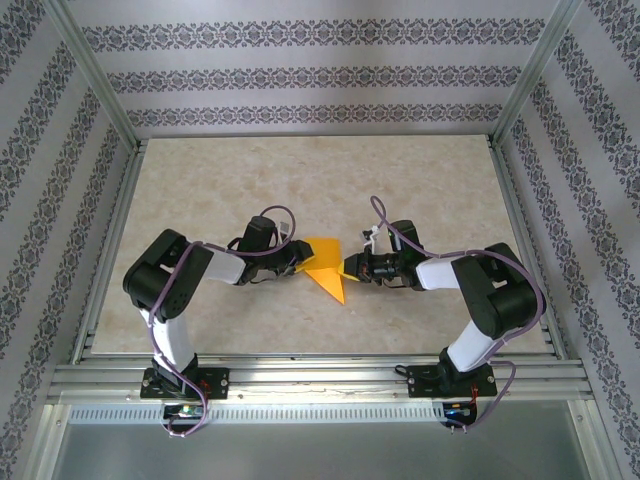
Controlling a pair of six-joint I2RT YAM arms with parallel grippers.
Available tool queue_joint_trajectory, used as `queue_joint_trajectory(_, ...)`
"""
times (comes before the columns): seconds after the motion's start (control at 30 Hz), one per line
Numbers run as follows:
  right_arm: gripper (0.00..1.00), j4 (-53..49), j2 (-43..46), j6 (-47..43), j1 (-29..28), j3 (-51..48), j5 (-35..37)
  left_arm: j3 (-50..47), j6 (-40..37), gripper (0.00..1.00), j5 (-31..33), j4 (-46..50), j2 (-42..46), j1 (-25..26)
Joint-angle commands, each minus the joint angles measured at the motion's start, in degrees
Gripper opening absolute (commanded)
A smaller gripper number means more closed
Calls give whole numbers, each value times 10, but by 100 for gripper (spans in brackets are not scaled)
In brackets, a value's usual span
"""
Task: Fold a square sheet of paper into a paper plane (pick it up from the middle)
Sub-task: Fourth fold the wing at the center of the table.
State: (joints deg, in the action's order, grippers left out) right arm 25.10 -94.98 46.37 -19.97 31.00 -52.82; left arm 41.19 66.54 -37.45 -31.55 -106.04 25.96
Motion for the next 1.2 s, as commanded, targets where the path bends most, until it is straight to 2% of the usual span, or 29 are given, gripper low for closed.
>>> queue_joint_trajectory(0.0, 3, 0, -10, -17, 8, -9, -10, 22, 4, 33, -13, -39, -18, -10)
queue_joint_trajectory(0.4, 2, -14, -11, -31, 18, -17, -18, 38, -3, 28, -28, -49, -29, -23)
queue_joint_trajectory(0.53, 2, -23, -7, -38, 23, -21, -11, 43, -9, 22, -38, -55, -29, -23)
queue_joint_trajectory(0.67, 3, -47, 3, -50, 25, -21, 7, 40, -16, 9, -39, -58, -20, -23)
queue_joint_trajectory(0.77, 7, -54, 8, -53, 24, -18, 10, 28, -19, 1, -29, -63, -4, -23)
queue_joint_trajectory(0.83, 11, -52, 8, -49, 23, -15, 9, 18, -20, 0, -18, -66, 7, -23)
queue_joint_trajectory(0.9, 19, -51, 12, -45, 23, -12, 11, 4, -16, 0, -4, -75, 18, -23)
queue_joint_trajectory(0.97, 20, -62, 27, -44, 23, -10, 20, -10, -11, 0, 13, -80, 29, -21)
queue_joint_trajectory(1.07, 30, -104, 79, -63, 20, -14, 83, -32, -7, 0, 51, -74, 54, -18)
queue_joint_trajectory(1.17, 36, -186, 162, -128, -11, -14, 211, -43, -6, 0, 99, -34, 86, -12)
